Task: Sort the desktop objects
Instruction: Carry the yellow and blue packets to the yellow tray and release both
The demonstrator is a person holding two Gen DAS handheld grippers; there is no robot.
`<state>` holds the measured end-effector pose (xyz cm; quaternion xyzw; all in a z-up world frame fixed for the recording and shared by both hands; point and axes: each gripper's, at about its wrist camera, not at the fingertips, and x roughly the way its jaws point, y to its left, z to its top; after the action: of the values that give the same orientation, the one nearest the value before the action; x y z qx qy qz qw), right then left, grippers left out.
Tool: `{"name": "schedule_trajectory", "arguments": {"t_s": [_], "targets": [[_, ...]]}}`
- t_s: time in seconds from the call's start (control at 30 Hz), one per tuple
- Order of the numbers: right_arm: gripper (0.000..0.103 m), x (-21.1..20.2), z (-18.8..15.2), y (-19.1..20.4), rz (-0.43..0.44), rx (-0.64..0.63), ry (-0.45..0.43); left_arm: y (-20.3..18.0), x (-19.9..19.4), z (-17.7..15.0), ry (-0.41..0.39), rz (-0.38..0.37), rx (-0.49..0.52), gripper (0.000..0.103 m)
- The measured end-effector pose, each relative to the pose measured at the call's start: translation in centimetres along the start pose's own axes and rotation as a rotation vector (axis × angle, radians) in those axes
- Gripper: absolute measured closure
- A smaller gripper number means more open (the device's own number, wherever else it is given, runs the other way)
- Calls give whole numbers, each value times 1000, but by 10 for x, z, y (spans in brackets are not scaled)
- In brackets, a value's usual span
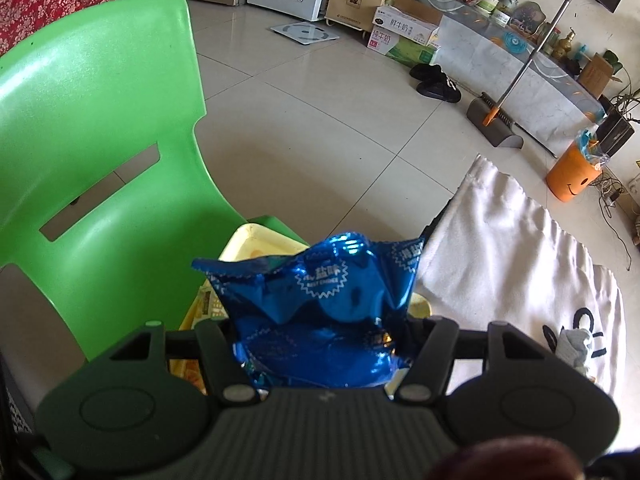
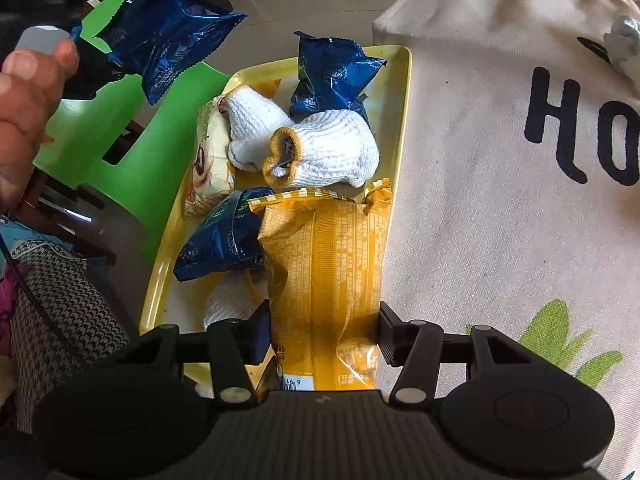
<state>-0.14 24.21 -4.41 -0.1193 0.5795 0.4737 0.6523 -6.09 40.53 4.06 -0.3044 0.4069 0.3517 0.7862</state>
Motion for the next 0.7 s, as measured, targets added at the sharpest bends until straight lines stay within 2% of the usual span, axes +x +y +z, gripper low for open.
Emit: {"name": "schedule_trajectory", "arguments": {"t_s": [0.13, 0.3, 0.37, 0.4, 0.43, 0.53, 0.6, 0.7], "targets": [[50, 16, 2, 18, 18, -16, 3, 7, 8, -2, 31, -4, -13, 43], [50, 23, 3, 36, 98, -45, -4, 8, 15, -8, 58, 18, 9, 42], [46, 18, 4, 38, 89, -68, -13, 6, 17, -10, 75, 14, 12, 38], [38, 14, 5, 38, 69, -81, -24, 5, 17, -11, 81, 20, 6, 28], [36, 10, 5, 36, 49, -84, -41, 5, 15, -12, 74, 29, -1, 19], [35, -9, 11, 25, 31, -73, -99, -1, 6, -11, 34, 33, 4, 8], [34, -19, 17, 19, 48, -42, -116, -5, -2, -11, 9, 25, 6, 2], [32, -30, 22, 9, 54, -7, -137, -11, -9, -11, -9, -1, -11, 1]]}}
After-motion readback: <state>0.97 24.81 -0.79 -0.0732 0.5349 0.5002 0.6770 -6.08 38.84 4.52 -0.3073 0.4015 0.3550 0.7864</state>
